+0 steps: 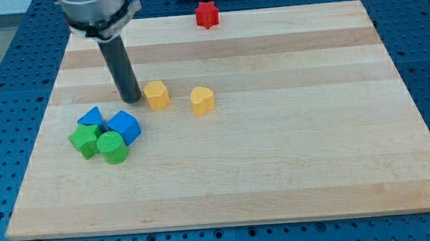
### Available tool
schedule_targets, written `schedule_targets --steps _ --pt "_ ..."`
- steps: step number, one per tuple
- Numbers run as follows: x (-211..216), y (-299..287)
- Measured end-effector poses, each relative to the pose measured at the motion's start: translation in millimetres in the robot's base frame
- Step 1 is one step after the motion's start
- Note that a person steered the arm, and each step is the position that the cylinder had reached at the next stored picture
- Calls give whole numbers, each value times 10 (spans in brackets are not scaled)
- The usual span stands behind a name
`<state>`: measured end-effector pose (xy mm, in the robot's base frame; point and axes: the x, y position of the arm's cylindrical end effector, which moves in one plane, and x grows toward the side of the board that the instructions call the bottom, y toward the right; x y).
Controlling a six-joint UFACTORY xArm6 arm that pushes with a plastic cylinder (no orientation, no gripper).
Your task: Push the yellow hexagon to the top right of blue cube
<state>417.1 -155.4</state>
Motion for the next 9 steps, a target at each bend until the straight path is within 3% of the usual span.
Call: schedule_targets --steps 1,4,6,9 --pt "261 0" --pt "-671 328" --pt "-425 692" --pt "-121 690"
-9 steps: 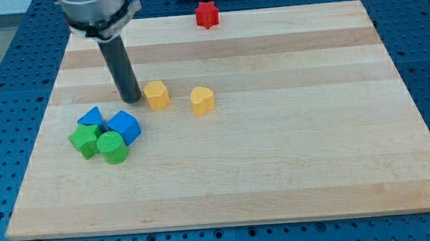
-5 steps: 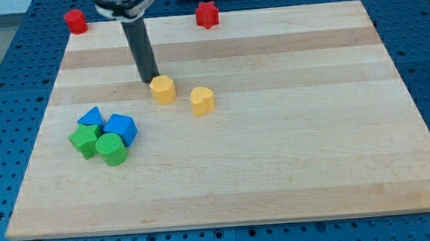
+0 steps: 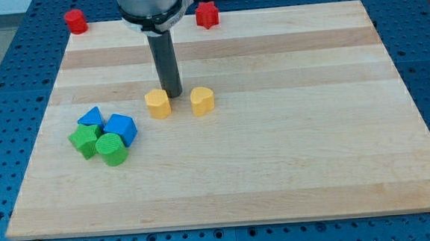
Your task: Push the yellow hexagon to the top right of blue cube
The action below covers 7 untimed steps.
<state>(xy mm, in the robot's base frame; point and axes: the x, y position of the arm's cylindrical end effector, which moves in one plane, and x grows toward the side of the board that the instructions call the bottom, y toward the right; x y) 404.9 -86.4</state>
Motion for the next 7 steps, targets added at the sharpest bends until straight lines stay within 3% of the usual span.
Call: schedule_targets --steps 4,6,7 --pt "575 85" --pt "1151 85" --pt "1237 32"
